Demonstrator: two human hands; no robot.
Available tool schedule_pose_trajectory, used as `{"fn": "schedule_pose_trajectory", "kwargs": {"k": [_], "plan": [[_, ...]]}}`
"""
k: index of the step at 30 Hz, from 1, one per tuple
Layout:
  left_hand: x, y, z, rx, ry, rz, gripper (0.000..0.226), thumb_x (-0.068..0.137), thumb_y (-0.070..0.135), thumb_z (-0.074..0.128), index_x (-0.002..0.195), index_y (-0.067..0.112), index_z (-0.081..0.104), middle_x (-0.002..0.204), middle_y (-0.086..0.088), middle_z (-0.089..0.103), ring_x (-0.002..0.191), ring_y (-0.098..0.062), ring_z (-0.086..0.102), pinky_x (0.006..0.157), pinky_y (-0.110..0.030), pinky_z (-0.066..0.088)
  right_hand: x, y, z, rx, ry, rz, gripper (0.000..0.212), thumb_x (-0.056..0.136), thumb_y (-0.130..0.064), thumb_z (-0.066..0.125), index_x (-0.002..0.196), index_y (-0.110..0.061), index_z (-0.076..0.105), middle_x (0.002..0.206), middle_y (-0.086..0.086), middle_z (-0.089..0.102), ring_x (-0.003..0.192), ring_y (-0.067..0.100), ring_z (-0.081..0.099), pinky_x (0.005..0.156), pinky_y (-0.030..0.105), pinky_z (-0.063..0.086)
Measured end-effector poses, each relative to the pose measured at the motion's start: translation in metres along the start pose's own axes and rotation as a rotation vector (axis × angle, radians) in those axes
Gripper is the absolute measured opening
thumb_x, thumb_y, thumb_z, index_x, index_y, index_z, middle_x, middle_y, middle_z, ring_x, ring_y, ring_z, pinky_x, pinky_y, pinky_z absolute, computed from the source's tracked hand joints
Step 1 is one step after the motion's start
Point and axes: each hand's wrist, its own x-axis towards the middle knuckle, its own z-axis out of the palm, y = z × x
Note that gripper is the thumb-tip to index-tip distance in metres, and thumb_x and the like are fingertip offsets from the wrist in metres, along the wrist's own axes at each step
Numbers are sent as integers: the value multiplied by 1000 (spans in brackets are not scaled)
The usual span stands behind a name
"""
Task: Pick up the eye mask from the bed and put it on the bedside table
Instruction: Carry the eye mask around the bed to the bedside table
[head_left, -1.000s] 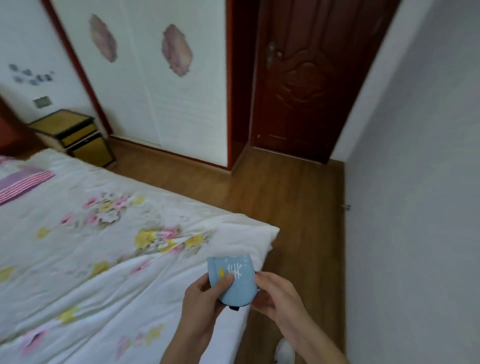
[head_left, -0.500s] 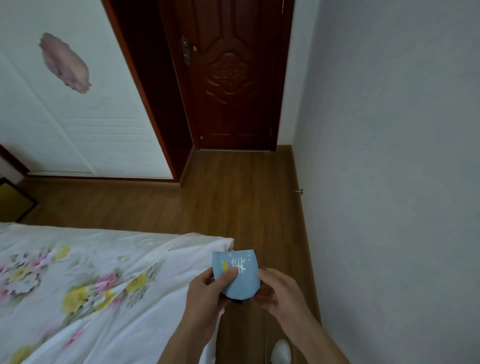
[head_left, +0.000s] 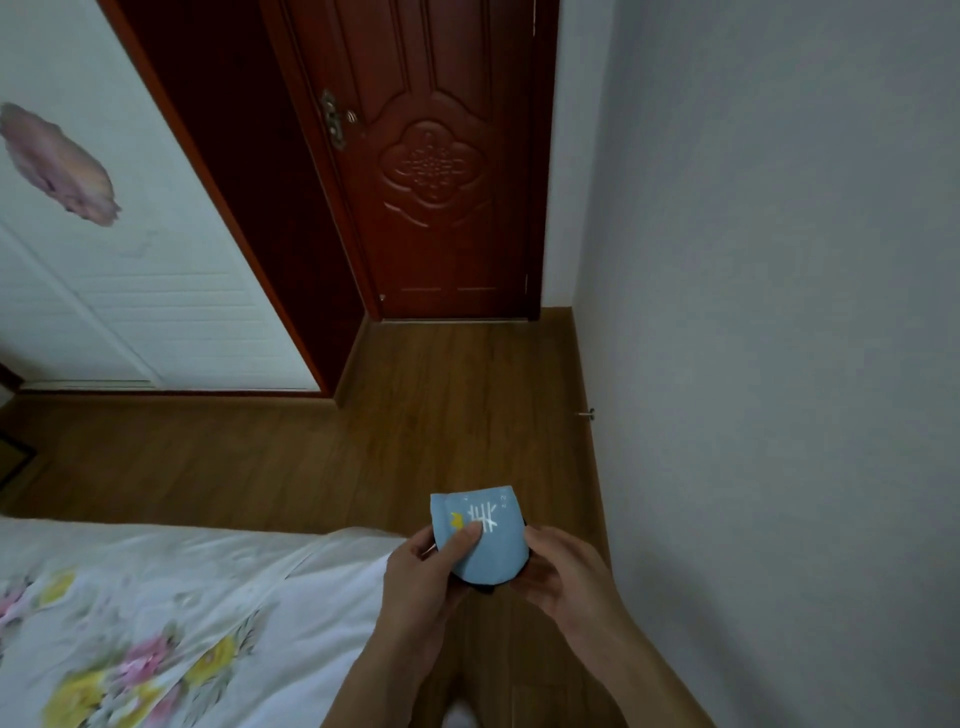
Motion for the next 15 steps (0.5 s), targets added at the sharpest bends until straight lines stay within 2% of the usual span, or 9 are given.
{"fn": "schedule_pose_trajectory", "kwargs": {"k": [2, 5, 10, 13, 15], "plan": [[20, 4, 8, 2, -13, -5, 45, 62, 25, 85, 102, 9, 73, 97, -12, 80, 91, -28, 76, 69, -38, 64, 17, -6, -4, 20, 9, 12, 80, 56, -44, 88, 123, -7, 64, 118, 18, 73, 104, 29, 74, 85, 41, 62], [52, 10, 18, 4, -27, -23, 38, 64, 23, 84, 99, 10, 75, 97, -13, 80, 90, -28, 76, 65, -34, 64, 47, -17, -9, 5, 11, 18, 77, 54, -45, 88, 119, -7, 68, 111, 15, 77, 102, 28, 75, 87, 43, 61], [128, 39, 30, -2, -19, -27, 40, 67, 21, 82, 103, 6, 73, 96, -13, 80, 89, -29, 76, 63, -34, 62, 115, -51, -9, -17, 52, 31, 57, 59, -40, 88, 107, -12, 73, 104, 13, 79, 96, 27, 77, 78, 36, 63], [182, 67, 31, -18, -10, -21, 36, 76, 15, 80, 108, 3, 71, 100, -16, 79, 91, -31, 76, 60, -31, 61, 165, -84, 4, -52, 34, 22, 43, 56, -44, 88, 90, -20, 80, 97, 8, 80, 94, 25, 77, 75, 34, 62], [217, 88, 31, -38, -6, -20, 34, 78, 13, 79, 109, 2, 71, 100, -15, 79, 91, -29, 76, 61, -31, 61, 198, -112, 19, -68, 12, 15, 33, 59, -44, 85, 86, -26, 81, 96, 6, 81, 94, 23, 77, 76, 34, 62]]}}
